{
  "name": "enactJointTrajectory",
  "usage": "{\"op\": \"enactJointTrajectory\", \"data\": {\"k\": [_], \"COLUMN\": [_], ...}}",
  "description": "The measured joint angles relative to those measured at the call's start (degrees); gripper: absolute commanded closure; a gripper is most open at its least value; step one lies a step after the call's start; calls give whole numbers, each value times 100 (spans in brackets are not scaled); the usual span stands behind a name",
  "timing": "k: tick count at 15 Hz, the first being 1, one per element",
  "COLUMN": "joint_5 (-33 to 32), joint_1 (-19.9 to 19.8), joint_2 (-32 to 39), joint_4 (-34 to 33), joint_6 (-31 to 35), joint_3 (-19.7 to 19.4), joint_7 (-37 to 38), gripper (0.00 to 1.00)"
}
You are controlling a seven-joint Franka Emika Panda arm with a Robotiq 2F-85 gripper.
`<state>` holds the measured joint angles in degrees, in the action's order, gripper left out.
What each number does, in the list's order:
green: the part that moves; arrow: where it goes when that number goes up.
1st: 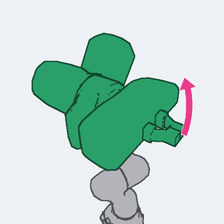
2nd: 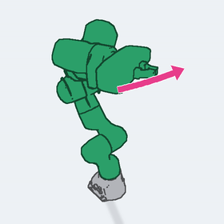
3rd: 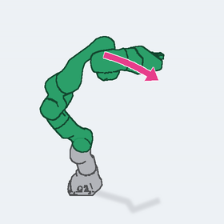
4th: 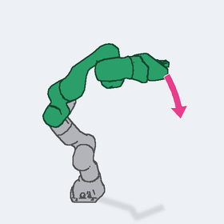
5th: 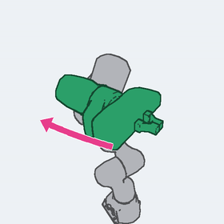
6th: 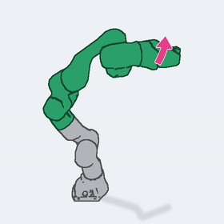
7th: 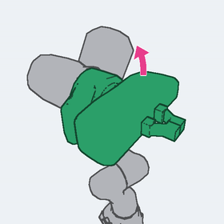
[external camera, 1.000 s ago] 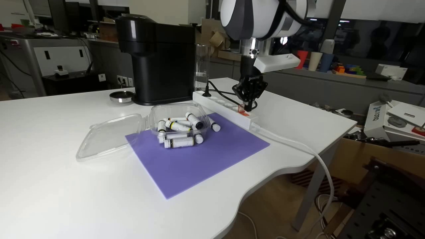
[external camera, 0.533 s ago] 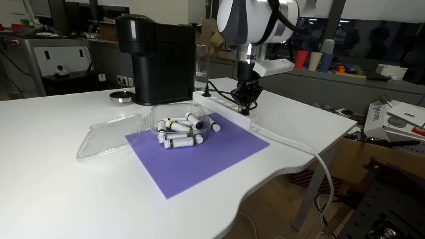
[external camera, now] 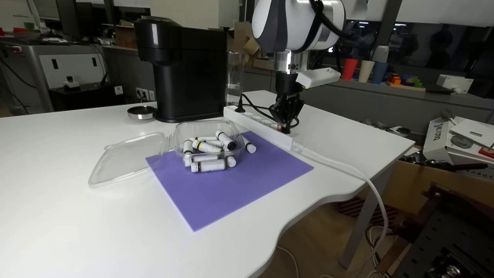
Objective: Pick a bottle from the table and put it in the container and then turn off the switch on the adapter
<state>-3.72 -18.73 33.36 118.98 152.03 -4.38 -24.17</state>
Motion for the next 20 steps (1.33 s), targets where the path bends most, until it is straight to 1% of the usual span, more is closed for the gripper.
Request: {"op": "enactJointTrajectory", "data": {"k": [4, 8, 9, 10, 15, 18, 20], "joint_5": [-110, -207, -214, -216, -243, -323, -404], "joint_1": [42, 148, 182, 220, 469, 628, 781], "joint_2": [-21, -298, -417, -545, -1126, -1365, -1477], "joint_4": [4, 133, 195, 261, 586, 767, 866], "joint_6": [45, 59, 59, 57, 23, 47, 48], "joint_3": [-10, -60, -80, -98, -248, -316, -384], "joint_7": [1, 19, 26, 48, 298, 616, 989], "gripper": [100, 100, 74, 73, 40, 20, 7]}}
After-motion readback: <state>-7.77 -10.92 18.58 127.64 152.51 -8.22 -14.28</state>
